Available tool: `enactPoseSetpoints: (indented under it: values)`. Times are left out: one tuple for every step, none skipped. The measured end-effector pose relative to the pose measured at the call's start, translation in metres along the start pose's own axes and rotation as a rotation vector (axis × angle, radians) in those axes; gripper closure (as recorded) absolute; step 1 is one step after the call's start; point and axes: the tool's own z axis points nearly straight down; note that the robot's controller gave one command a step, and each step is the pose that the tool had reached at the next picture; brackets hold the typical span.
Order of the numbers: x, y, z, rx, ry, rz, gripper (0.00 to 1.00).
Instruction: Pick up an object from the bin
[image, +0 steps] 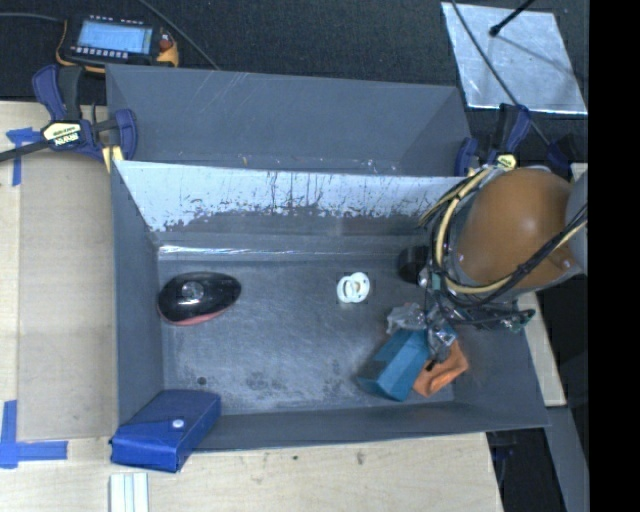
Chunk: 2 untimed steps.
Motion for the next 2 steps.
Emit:
enactPoseSetpoints:
  values:
    - [-0.001, -0.001, -0.016, 0.003, -0.002, 0.000, 1.00]
    - [-0.001, -0.001, -0.027, 0.005, -0.003, 0.000, 1.00]
